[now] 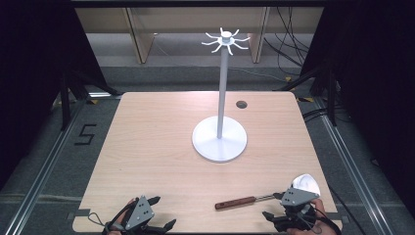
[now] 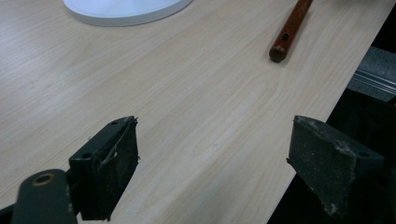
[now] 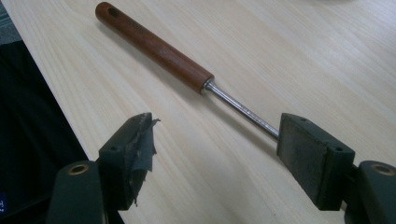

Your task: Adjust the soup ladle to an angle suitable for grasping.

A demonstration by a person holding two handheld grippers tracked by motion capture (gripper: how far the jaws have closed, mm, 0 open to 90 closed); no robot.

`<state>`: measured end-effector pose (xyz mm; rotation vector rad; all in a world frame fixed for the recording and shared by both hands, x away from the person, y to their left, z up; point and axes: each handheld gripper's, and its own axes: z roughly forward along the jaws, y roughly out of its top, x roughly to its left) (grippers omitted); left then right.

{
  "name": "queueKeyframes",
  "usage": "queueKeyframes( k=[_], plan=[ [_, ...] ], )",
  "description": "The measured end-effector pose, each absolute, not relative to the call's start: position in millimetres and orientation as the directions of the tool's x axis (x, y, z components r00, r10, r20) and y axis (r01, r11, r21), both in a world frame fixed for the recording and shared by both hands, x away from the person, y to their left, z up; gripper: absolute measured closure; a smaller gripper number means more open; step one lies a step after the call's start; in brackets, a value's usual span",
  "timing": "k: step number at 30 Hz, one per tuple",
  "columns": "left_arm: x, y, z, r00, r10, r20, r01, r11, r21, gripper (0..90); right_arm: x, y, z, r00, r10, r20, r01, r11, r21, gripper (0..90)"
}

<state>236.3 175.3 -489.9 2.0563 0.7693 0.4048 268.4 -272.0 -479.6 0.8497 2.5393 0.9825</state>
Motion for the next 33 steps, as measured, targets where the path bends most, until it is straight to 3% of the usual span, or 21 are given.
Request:
queueKeyframes(
  k=[19, 23, 33],
  plan=[
    [237.6, 175.5, -490.1, 0.752, 0.659, 0.011, 0.369, -0.434, 0.822, 15.2, 277.3, -253.0, -477.3, -0.817, 0.572, -0.067, 0.389, 0.633, 0.669, 28.9],
    [236.7, 172.7, -491.5, 0.746, 0.666, -0.022, 0.378, -0.396, 0.837, 15.2, 284.8, -241.7, -475.3, -0.837, 0.541, -0.078, 0.367, 0.662, 0.654, 28.8],
    [237.0, 173.6, -491.2, 0.749, 0.662, -0.007, 0.367, -0.407, 0.837, 15.2, 302.0, -215.4, -471.4, -0.863, 0.501, -0.061, 0.368, 0.708, 0.602, 28.9]
  ],
)
